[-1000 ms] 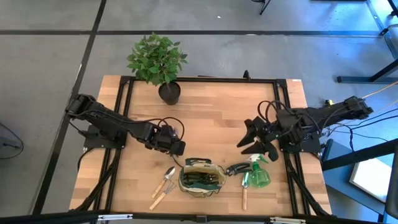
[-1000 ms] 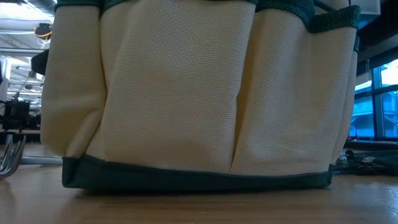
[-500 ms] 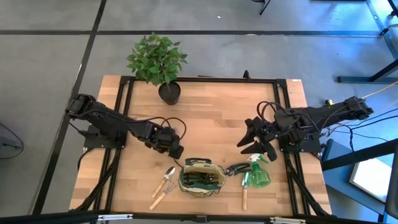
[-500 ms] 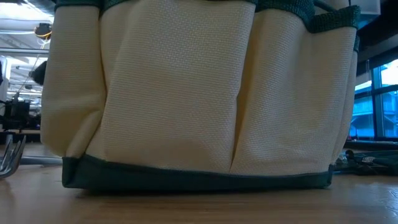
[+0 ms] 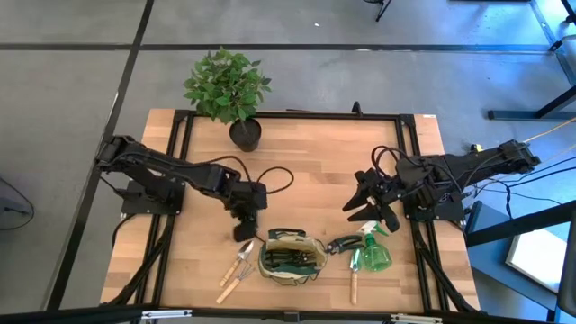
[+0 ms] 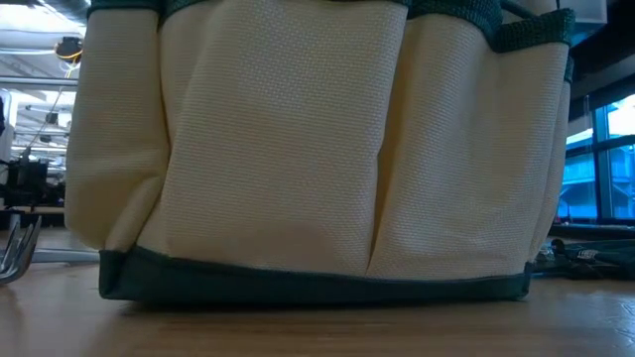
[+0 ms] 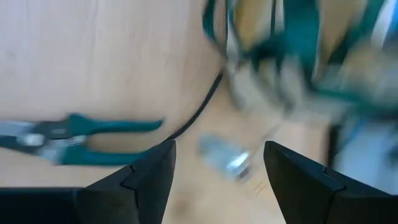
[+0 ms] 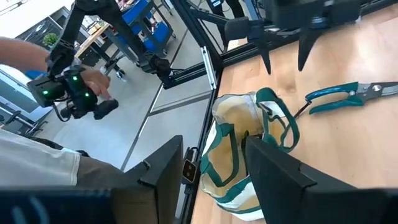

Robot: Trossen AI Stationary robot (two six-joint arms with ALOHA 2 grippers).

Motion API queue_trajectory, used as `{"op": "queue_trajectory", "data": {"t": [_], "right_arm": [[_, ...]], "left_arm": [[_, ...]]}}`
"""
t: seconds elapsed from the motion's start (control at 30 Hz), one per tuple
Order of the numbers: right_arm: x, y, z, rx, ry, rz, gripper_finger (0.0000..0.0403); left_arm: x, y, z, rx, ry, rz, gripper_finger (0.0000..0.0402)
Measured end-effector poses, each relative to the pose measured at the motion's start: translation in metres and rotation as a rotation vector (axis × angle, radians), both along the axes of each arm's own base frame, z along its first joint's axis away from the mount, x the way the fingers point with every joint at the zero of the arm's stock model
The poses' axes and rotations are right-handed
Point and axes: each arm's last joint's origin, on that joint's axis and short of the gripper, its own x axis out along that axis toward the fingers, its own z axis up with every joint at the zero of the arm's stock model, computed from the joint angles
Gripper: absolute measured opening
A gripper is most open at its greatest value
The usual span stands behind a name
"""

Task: Pick & Place Garden tools in Gardening bag
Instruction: Put the top green shear scissors into the brown gardening bag

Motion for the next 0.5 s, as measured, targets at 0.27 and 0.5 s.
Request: {"op": "queue_trajectory", "data": {"t": [0.27,0.5], "right_arm": [[0.002,-0.005,0.0,-0.016,0.0,-0.142,0.0176],[0.003,-0.005,0.003,0.015,-0.025,-0.27,0.0176]], "left_arm": [[-0.015,0.007,-0.01,0.51,0.122,-0.467,0.0239],[-0.003,0.006,-0.032,0.7,0.202,-0.783,0.0239]]}}
